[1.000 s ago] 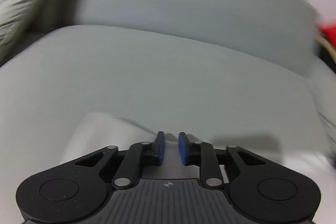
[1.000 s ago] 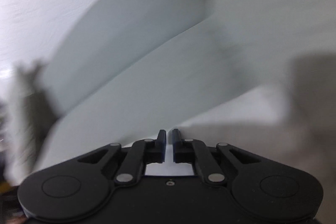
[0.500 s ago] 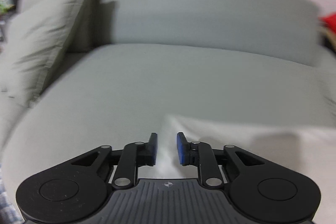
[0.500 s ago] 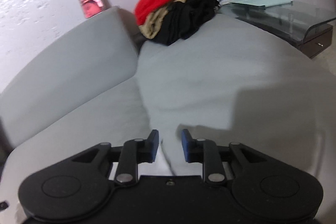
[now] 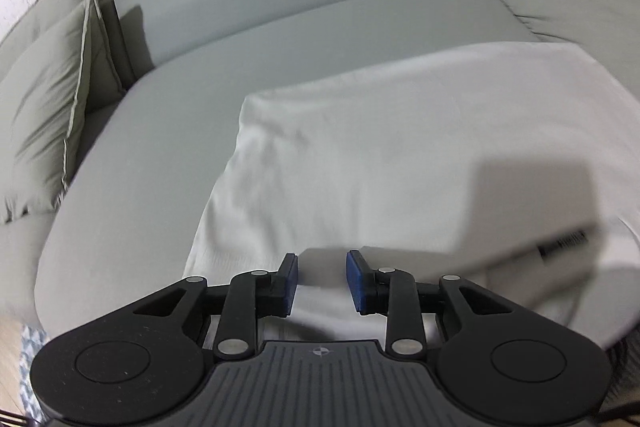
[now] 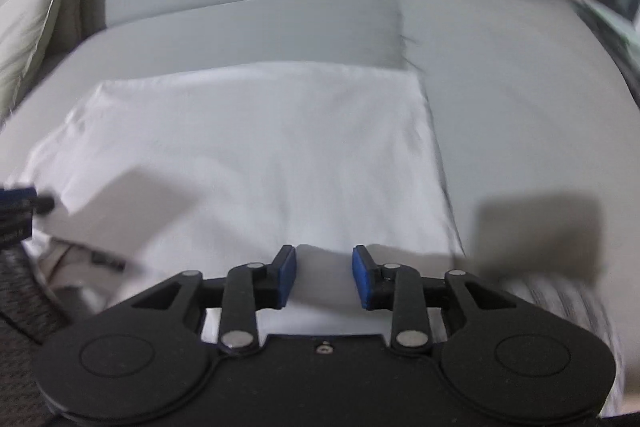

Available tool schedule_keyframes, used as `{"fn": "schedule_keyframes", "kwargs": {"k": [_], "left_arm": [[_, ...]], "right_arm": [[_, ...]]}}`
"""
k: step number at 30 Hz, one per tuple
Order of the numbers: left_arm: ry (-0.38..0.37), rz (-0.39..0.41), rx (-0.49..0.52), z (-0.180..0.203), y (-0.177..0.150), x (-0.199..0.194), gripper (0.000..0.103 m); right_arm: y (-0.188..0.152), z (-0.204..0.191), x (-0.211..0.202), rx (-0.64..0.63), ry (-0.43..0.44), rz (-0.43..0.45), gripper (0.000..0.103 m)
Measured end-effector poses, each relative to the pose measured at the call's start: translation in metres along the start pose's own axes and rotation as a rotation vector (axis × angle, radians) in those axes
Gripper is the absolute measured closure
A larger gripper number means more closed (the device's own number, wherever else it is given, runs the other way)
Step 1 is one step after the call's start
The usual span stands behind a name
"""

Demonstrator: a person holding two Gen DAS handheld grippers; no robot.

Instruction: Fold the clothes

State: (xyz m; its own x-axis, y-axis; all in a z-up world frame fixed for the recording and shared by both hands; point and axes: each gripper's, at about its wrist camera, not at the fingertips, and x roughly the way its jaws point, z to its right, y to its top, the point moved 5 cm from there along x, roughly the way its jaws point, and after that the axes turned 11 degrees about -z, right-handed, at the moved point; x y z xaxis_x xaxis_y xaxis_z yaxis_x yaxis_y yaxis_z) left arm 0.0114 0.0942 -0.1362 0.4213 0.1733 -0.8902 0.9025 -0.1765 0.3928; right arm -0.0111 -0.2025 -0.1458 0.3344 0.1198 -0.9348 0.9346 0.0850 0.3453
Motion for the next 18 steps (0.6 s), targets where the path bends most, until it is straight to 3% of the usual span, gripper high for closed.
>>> {"fn": "schedule_keyframes", "kwargs": {"k": [2,4,6,8,12,15,18], "left_arm": [[-0.113,0.011,-0.040,-0.023,-0.012,-0.007,0.074],[-0.191,0.051,-0.089,-0.028,-0.022,-0.019,0.073],[-0.207,0.092,-0.110,-0.022,-0.022,-0.028,0.073],[-0.206,0.128,-0.096,-0.013,-0.009,-0.028,0.073],[-0.177,0.159,-0.038,0.016,0.022,-0.002,0.073],[-0.104,0.081,0.002,0.032,0.025,0.024,0.073],[-0.074,0.078,0.051,0.031,0.007,0.010,0.074]], "right_arm": [[-0.014,0.013,-0.009,0.060,0.007,-0.050,0.070],[-0.021,0.019,-0.025,0.095,0.044,0.001,0.070],[-0.020,0.019,-0.040,0.110,0.102,0.076,0.072],[-0.011,0.014,-0.046,0.103,0.167,0.128,0.082],[0.019,-0.012,-0.026,0.067,0.234,0.138,0.083],[0.037,-0.032,0.003,0.035,0.218,0.102,0.083],[0.023,-0.032,0.016,0.043,0.213,0.012,0.084]]}}
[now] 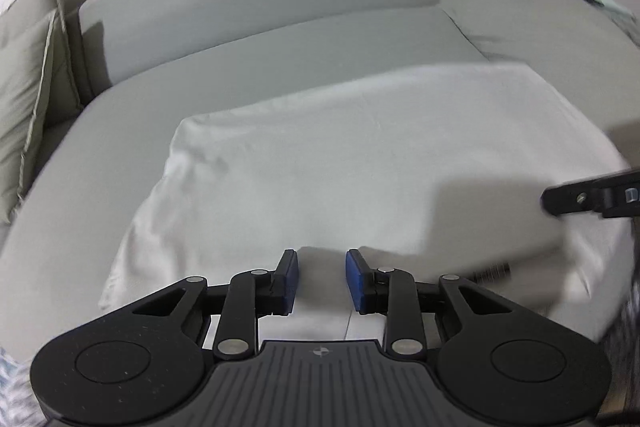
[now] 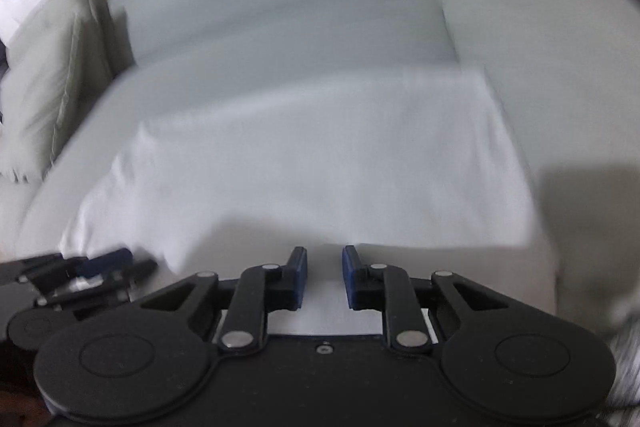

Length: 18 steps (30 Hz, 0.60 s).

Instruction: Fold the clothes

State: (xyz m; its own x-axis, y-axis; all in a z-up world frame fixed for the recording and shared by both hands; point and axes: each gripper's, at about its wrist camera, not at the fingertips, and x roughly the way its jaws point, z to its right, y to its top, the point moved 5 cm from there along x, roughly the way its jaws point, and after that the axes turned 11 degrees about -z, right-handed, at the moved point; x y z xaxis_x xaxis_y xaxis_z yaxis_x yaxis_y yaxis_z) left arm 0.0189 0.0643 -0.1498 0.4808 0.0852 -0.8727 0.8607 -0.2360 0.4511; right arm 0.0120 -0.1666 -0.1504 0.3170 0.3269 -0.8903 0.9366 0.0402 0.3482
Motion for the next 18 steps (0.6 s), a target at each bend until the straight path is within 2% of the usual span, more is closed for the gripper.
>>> {"fn": "schedule_keyframes", "kwargs": {"k": [2,4,5,7,9,11,14,18], "left_arm": [[-0.030,-0.037,0.015,-0.004,-0.016,-0.011,0.075],[-0.118,-0.049,-0.036,-0.012,-0.029,-0.020,0.076],[-0.140,-0.036,-0.060,-0.016,-0.032,-0.023,0.075],[-0.152,0.003,-0.099,-0.021,-0.029,-0.030,0.075],[-0.156,0.037,-0.129,-0.023,-0.019,-0.036,0.074],[-0.172,0.038,-0.146,-0.021,-0.007,-0.038,0.072],[-0.196,0.038,-0.143,-0.013,0.006,-0.037,0.070],[-0.226,0.039,-0.108,0.005,0.008,-0.037,0.068]], "right_arm": [[-0.022,0.006,-0.015,-0.019,0.027,-0.026,0.084],[-0.042,0.022,-0.027,0.056,0.093,-0.104,0.084],[-0.047,0.033,-0.033,0.120,0.137,-0.113,0.083],[-0.052,0.056,-0.046,0.239,0.207,-0.058,0.081],[-0.050,0.076,-0.057,0.356,0.256,0.026,0.062],[-0.047,0.093,-0.060,0.477,0.322,0.076,0.052],[-0.049,0.107,-0.053,0.617,0.422,0.079,0.052],[-0.058,0.112,-0.034,0.696,0.437,0.047,0.057]]}}
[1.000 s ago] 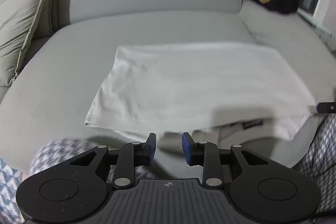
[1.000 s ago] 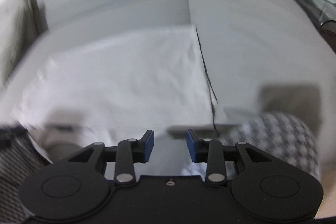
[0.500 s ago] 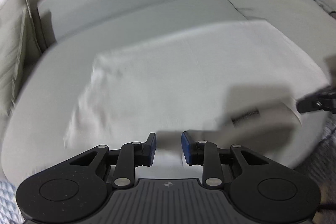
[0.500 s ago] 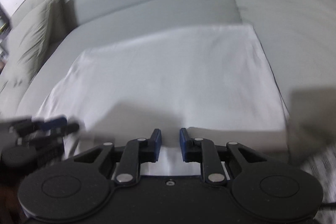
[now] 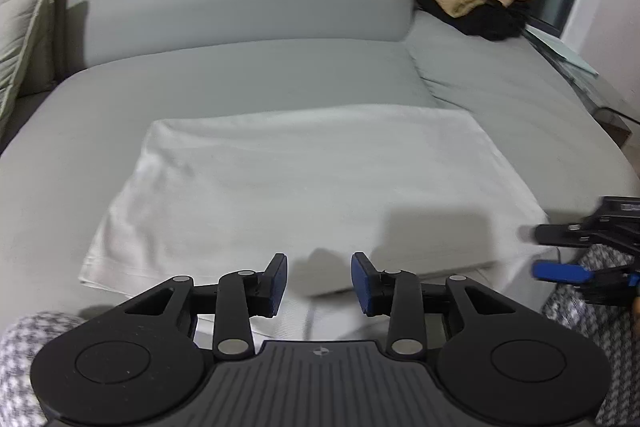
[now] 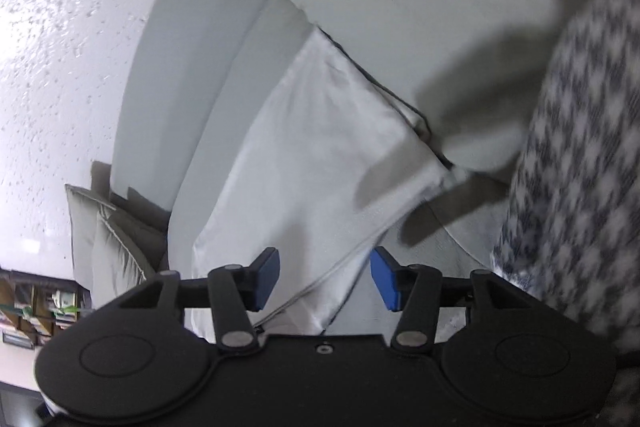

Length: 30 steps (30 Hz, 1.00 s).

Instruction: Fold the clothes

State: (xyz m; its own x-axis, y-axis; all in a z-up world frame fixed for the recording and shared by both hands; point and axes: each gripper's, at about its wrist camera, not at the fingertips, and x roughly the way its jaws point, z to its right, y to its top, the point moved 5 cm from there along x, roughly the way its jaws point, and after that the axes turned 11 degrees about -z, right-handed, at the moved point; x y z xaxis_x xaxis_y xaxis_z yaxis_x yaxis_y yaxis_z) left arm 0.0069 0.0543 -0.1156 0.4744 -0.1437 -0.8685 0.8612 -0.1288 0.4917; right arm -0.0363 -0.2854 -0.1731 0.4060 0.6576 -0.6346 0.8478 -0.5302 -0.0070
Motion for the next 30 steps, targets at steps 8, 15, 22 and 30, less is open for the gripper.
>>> {"fn": "schedule_keyframes", "kwargs": {"k": [8,15,22,30], "left_arm": [[-0.014,-0.020,-0.021,0.001,-0.006,0.009,0.068],[0.005,-0.004,-0.077,-0.017,-0.004,0.006,0.068],[0.105,0.034,-0.197,-0.082,0.015,0.014,0.069],[0.208,-0.159,-0.150,-0.130,0.012,0.043,0.094]], "right_arm": [[0.006,0.016,0.011,0.074,0.079,0.048,0.064],[0.017,0.025,0.015,0.069,0.087,0.206,0.065],[0.040,0.037,0.017,0.073,0.044,0.330,0.060],[0.043,0.036,0.022,0.077,0.021,0.299,0.098]]}}
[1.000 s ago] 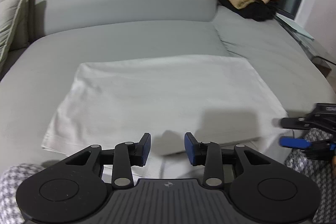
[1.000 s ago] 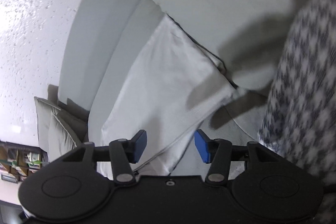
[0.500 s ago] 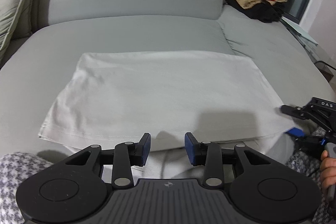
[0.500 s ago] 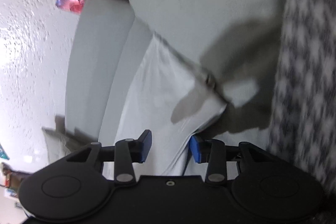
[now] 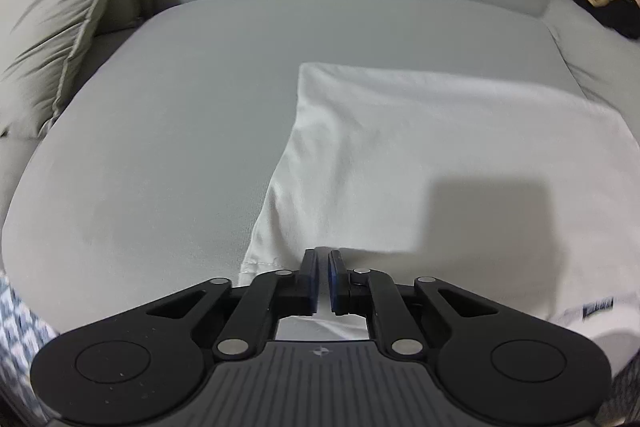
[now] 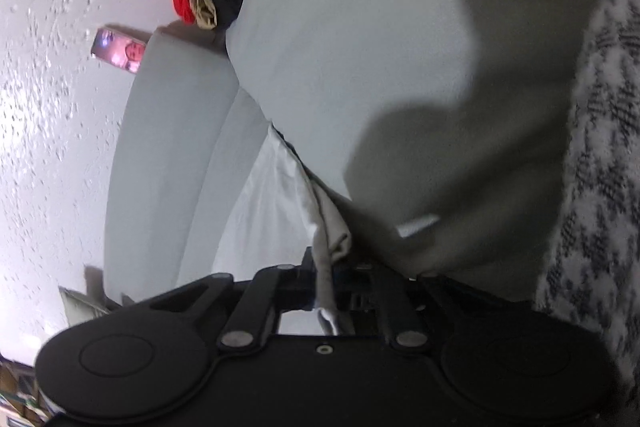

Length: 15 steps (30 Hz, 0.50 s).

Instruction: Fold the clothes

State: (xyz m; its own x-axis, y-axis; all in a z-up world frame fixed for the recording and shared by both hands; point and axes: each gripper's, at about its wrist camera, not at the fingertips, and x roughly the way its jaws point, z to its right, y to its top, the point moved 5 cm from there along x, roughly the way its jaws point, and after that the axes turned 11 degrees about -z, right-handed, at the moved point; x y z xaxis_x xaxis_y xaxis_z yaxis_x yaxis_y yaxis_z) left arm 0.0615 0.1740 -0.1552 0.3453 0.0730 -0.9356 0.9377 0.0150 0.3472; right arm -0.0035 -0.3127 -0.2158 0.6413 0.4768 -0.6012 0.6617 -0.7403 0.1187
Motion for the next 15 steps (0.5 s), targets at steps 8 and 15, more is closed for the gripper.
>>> {"fn": "schedule_keyframes", "kwargs": {"k": [8,15], "left_arm": [[-0.061,0.131,0.057,-0.011,-0.013,-0.025,0.081],[-0.108,0.311,-0.141,-0.047,-0.008,-0.055,0.071]], "right_arm": [[0.004,-0.050,0.000,-0.231,-0.235,0.038,0.099],[-0.027,-0.165,0.003,-0.642,-0.330,0.140,0.099]]}}
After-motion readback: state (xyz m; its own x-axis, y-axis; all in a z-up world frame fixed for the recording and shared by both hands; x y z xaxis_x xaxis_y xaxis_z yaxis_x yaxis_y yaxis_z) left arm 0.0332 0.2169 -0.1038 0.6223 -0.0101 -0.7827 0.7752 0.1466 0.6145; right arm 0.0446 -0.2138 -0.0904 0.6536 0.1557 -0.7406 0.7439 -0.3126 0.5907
